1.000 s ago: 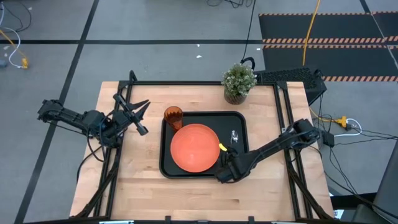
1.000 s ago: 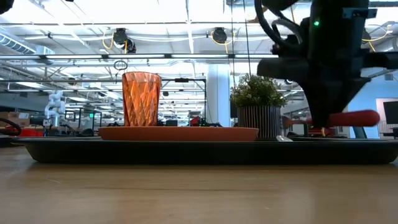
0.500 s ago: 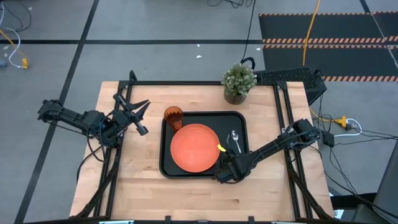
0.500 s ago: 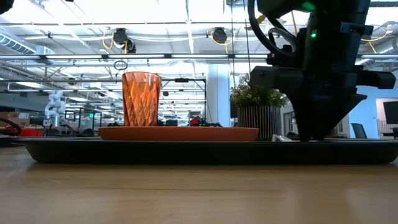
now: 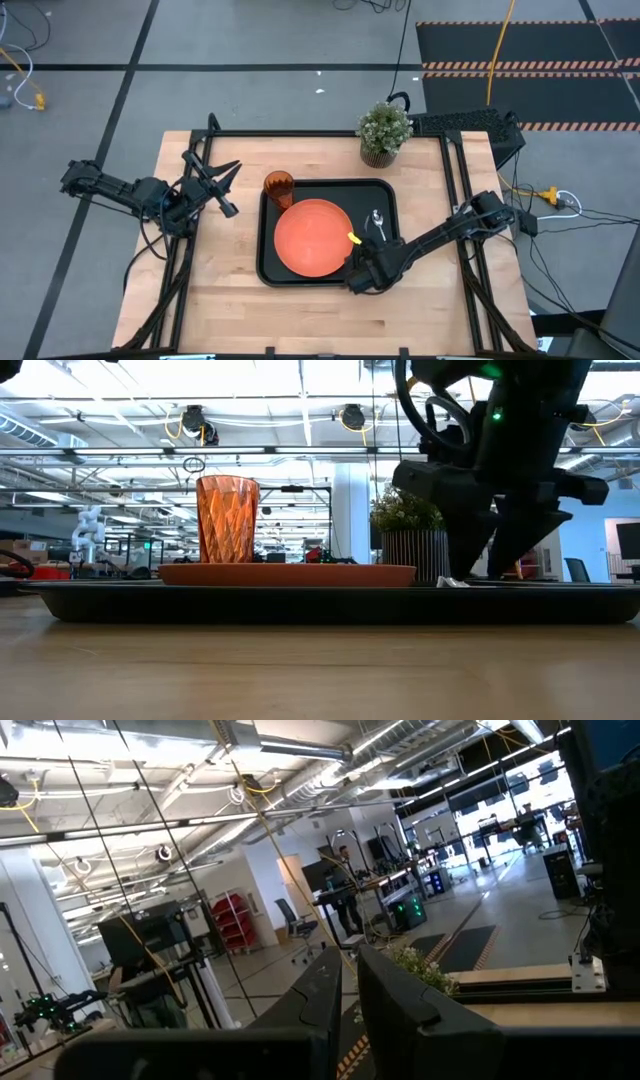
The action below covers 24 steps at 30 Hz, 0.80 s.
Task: Pick and place plate/cup/fork/spoon on tray
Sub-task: Adjust the pink fork on the black serving tray
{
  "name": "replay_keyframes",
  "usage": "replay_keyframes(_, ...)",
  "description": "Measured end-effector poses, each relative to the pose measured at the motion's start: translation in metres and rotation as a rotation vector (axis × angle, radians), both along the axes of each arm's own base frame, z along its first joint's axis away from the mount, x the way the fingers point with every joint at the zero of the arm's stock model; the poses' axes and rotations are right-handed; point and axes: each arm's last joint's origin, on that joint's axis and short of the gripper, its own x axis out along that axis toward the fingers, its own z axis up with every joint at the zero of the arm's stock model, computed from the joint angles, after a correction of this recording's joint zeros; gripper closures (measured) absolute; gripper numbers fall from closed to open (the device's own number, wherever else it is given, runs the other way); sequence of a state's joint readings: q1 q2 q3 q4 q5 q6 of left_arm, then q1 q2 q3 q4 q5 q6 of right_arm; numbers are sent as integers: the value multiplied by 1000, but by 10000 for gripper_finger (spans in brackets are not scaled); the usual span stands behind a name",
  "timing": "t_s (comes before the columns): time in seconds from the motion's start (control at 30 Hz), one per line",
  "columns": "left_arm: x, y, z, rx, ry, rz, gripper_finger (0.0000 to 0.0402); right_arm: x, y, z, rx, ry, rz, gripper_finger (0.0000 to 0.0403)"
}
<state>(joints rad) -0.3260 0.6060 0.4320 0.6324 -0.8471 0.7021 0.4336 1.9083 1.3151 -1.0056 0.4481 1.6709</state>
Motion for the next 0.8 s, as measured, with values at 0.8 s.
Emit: replay_keyframes(0.8, 0, 0, 0, 0, 1, 0, 360, -1, -58, -16, -34, 136, -98, 246)
